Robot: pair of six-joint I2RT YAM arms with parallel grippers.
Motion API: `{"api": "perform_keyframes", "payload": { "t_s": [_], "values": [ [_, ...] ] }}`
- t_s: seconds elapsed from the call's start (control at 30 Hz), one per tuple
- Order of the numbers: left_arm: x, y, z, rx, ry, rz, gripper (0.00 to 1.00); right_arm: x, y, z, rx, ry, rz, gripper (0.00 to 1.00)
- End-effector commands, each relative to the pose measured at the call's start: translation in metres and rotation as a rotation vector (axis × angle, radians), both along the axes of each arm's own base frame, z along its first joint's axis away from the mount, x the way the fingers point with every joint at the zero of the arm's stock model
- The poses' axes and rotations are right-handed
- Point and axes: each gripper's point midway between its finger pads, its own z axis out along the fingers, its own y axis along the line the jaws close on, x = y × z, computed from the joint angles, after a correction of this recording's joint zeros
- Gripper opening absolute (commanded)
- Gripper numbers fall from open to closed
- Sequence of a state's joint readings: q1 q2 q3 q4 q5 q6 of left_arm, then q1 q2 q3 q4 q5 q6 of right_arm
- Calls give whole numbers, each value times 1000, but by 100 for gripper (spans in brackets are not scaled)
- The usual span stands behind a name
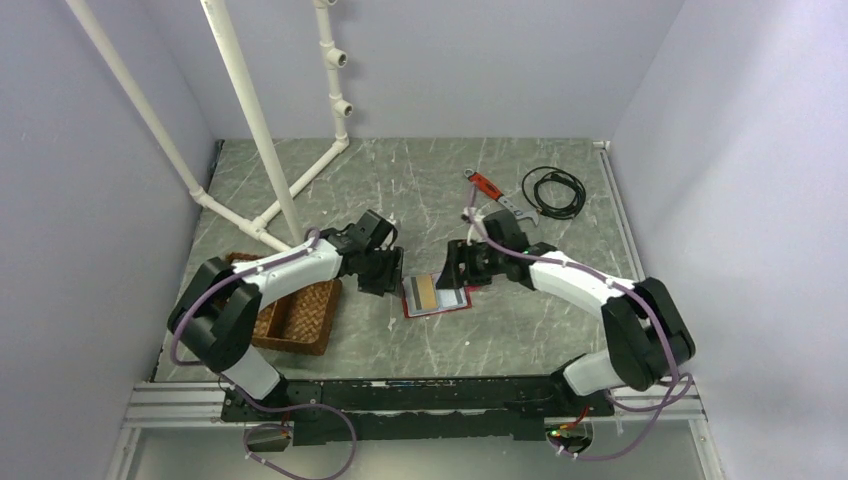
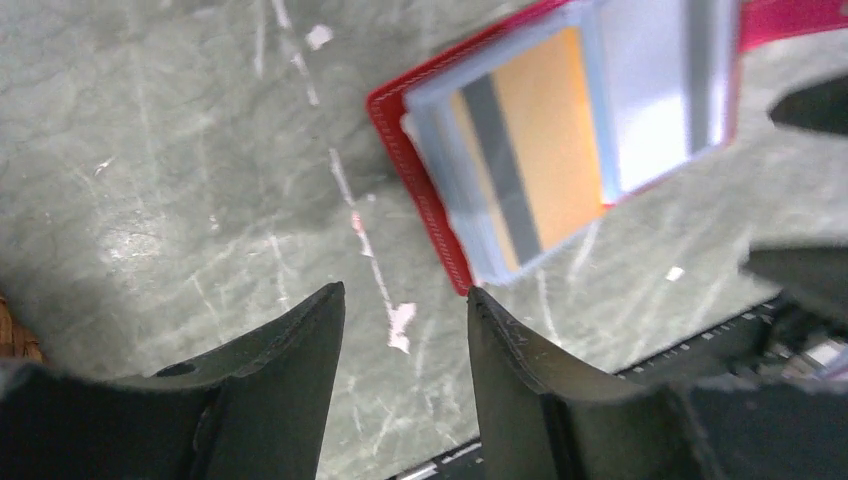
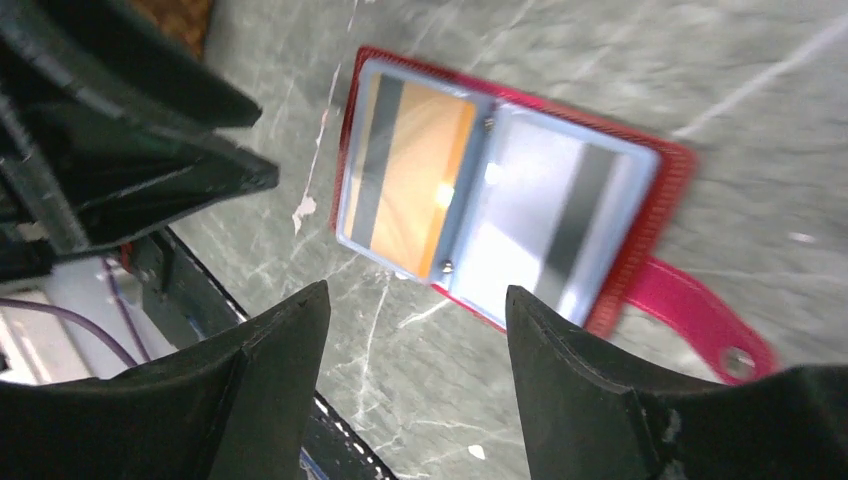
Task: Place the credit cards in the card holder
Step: Insert the credit card into the card holder.
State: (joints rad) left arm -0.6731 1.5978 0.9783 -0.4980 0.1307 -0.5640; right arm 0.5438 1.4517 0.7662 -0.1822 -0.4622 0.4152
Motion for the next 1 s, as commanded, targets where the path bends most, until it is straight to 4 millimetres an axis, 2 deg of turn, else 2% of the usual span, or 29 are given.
{"api": "perform_keyframes", "payload": {
  "t_s": [0.0,0.07,0.17,0.3,0.47,0.6,0.77,0.97],
  "values": [
    [5,-38,54,-203,-62,-65,54,6,-18,3,83,57,-54,65],
    [2,-65,59,-289,-59,-104,54,9,-15,3,128,82,-53,60],
    [4,-97,56,-337,-44,-145,50,13,-15,-2,157,104,-68,51],
    [10,-119,38,-333,-33,-172,43,16,-23,-13,143,116,-83,47],
    [15,-120,10,-275,-16,-180,32,16,-34,-21,116,112,-112,48],
    [15,-120,-6,-254,5,-186,28,13,-38,-24,110,119,-112,49],
    [14,-116,-18,-225,31,-168,25,11,-37,-28,117,136,-98,49],
    [13,-111,-24,-198,41,-157,23,8,-30,-24,167,144,-74,47]
  ]
}}
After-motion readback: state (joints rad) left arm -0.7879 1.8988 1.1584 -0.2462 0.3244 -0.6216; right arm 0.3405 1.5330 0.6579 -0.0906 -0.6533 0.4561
